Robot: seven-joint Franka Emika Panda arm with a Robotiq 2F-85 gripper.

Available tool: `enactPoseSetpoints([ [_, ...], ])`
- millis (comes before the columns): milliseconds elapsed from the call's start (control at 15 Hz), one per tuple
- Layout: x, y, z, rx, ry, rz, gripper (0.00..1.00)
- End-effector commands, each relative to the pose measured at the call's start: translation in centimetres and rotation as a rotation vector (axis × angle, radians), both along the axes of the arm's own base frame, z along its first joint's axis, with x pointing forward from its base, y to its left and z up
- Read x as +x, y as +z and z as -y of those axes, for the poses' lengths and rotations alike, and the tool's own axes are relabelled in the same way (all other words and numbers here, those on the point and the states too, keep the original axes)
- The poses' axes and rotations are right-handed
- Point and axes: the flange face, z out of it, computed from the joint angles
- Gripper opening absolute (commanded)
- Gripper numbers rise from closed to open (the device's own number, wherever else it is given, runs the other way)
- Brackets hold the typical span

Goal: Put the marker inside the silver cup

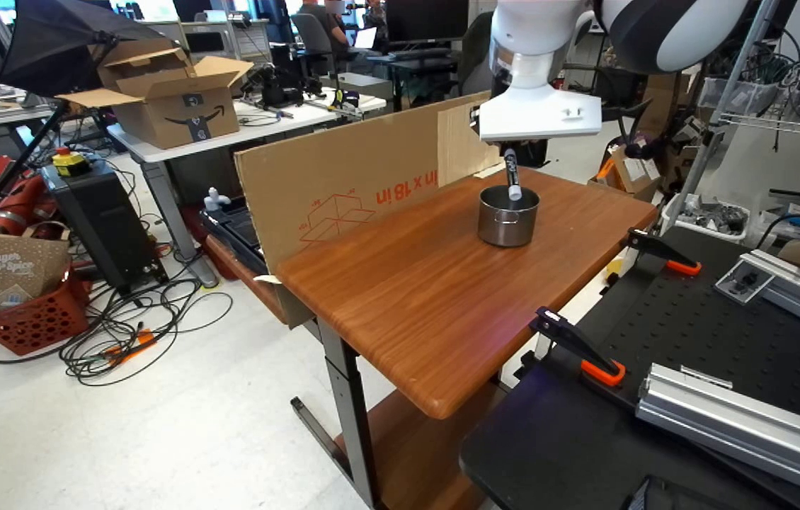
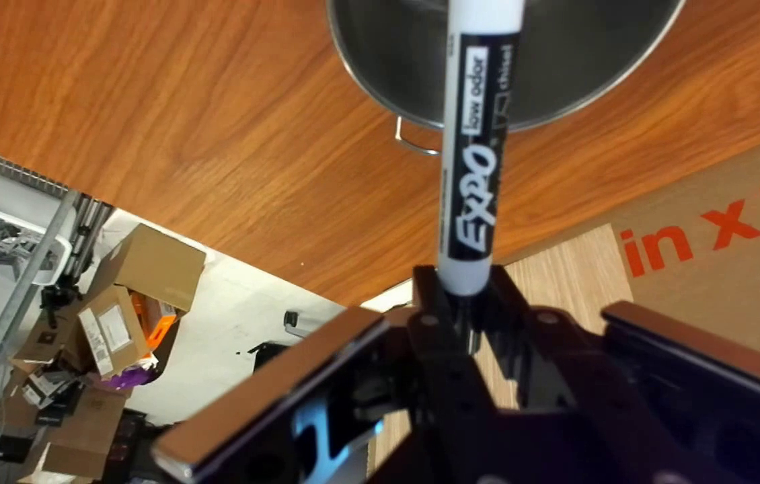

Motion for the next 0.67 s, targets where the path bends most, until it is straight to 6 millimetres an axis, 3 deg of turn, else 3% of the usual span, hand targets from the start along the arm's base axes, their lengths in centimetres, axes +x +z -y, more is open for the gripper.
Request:
enactPoseSetpoints([
  [0,-0.3,-0.4,-0.3,-0.043,0.005,-0.004,0.05],
  [600,-0.2,-1.5,-1.5,-0.088,0.03,0.006,0.05],
])
